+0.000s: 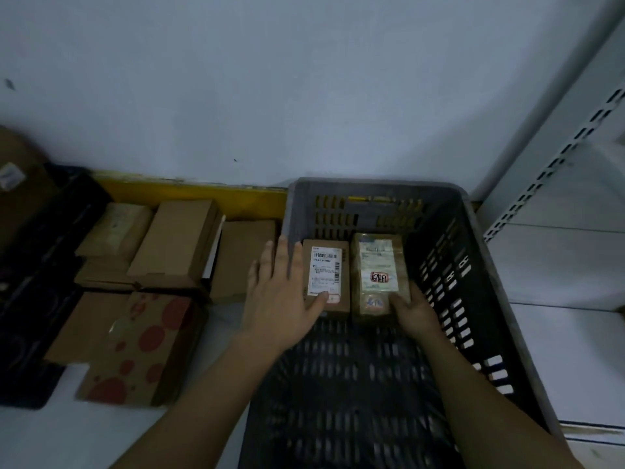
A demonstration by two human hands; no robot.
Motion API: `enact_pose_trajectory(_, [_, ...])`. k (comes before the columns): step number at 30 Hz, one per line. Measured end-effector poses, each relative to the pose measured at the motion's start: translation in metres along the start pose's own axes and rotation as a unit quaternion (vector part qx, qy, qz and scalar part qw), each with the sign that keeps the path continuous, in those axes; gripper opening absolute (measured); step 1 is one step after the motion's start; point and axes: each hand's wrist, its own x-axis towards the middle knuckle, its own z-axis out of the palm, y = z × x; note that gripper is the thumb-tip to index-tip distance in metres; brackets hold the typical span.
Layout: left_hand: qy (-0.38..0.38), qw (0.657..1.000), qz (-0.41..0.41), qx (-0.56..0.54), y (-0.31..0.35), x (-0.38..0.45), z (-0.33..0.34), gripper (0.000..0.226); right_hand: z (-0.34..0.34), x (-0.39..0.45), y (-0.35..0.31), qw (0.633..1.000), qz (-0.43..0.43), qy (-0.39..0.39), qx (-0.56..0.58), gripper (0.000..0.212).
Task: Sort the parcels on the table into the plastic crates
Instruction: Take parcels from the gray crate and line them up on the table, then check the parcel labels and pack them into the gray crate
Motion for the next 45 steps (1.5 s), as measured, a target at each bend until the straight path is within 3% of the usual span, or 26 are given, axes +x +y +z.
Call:
enact_pose_trajectory(5, [0.003, 1.000, 0.001, 0.010, 0.000, 0.000, 0.002, 0.099, 0.015, 0.003, -0.002, 0.985, -0.016, 0.022, -0.172, 0.100])
enact_pose_trajectory(7, [0.002, 1.000, 0.000, 0.010, 0.001, 0.001, 0.003, 0.099, 0.016, 0.002, 0.001, 0.972, -0.021, 0.029, -0.230, 0.108])
enact_pose_trajectory(16, [0.036, 0.999, -0.013, 0.015, -0.002, 0.002, 0.003, 0.092, 0.009, 0.002, -0.011, 0.922, -0.053, 0.049, -0.381, 0.097])
enact_pose_trajectory(25, [0.078, 0.995, -0.061, -0.009, -0.035, -0.018, -0.012, 0.087, -0.003, -0.034, -0.063, 0.867, -0.170, 0.105, -0.456, 0.088])
enact_pose_trajectory(28, [0.085, 0.993, -0.082, -0.002, -0.062, -0.028, -0.013, 0.085, 0.011, -0.063, -0.093, 0.864, -0.208, 0.119, -0.443, 0.091])
enact_pose_trajectory(34, [0.104, 0.991, -0.079, -0.020, -0.119, -0.058, -0.012, 0.085, 0.059, -0.133, -0.168, 0.855, -0.288, 0.139, -0.407, 0.088])
enact_pose_trajectory(40, [0.094, 0.991, -0.094, -0.035, -0.216, -0.099, -0.002, 0.082, 0.158, -0.203, -0.210, 0.839, -0.352, 0.161, -0.383, 0.089])
enact_pose_trajectory(45, [0.003, 0.991, -0.122, -0.049, -0.286, -0.129, 0.029, 0.089, 0.249, -0.235, -0.191, 0.866, -0.294, 0.078, -0.398, 0.092])
